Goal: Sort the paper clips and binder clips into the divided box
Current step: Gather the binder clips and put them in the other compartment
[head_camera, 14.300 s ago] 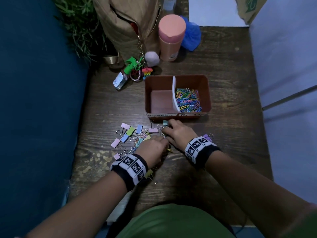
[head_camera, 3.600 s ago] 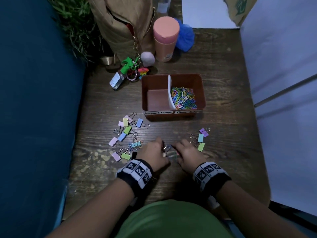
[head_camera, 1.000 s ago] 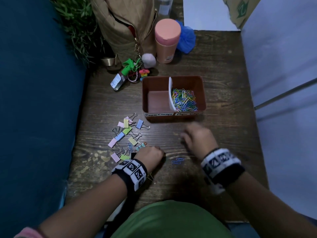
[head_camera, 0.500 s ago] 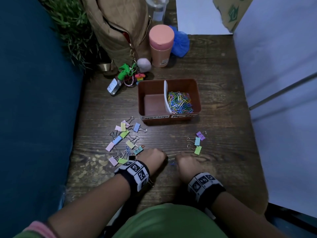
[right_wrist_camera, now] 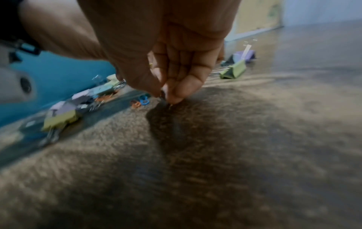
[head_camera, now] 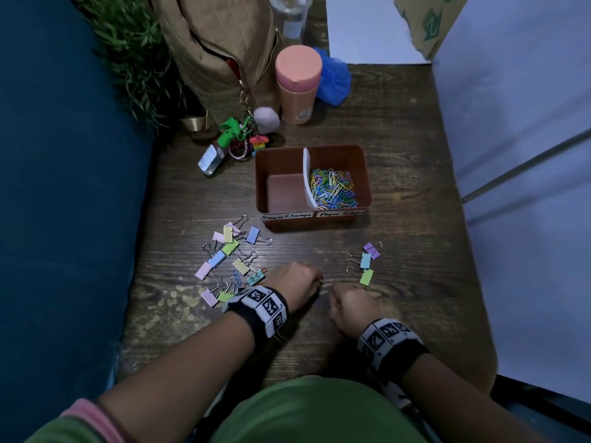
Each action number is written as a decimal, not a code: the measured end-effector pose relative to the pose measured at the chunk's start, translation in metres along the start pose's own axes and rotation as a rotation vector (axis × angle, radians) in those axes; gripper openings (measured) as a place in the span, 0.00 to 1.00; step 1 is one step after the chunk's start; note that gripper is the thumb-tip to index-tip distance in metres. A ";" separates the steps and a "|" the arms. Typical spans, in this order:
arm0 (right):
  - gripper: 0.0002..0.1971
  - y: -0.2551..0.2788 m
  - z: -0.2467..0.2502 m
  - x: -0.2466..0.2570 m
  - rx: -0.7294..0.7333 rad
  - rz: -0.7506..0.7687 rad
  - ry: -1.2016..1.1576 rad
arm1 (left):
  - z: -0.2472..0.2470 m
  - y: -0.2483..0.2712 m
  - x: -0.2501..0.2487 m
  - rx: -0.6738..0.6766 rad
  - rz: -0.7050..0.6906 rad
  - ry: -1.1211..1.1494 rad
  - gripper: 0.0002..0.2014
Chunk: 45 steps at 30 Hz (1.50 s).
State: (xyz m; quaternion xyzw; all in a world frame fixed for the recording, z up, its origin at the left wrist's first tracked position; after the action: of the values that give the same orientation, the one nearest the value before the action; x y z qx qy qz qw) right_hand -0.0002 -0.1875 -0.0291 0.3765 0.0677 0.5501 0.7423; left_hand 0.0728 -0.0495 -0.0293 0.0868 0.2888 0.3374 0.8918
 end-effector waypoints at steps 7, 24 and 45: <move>0.11 -0.002 0.006 -0.003 -0.145 -0.043 -0.254 | -0.003 -0.002 -0.009 0.185 -0.109 -0.144 0.14; 0.11 -0.048 0.133 0.031 -0.755 0.318 -0.348 | -0.002 -0.019 -0.032 0.311 0.046 -0.112 0.12; 0.08 -0.026 0.028 -0.003 -0.417 0.389 -0.280 | 0.141 -0.043 0.017 -0.476 0.198 0.261 0.12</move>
State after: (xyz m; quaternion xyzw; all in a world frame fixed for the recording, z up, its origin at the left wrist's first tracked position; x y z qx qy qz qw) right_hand 0.0329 -0.2067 -0.0263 0.2941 -0.2228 0.6265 0.6865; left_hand 0.1879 -0.0654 0.0626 -0.1415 0.3040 0.4894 0.8050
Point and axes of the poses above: each hand's wrist, its own y-axis away from the middle knuckle, its own z-axis out of the back of the hand, x = y × z, the point moved 1 cm from there along -y, towards the middle knuckle, and after that the axes turned 9 degrees about -z, right-handed, at the moved point
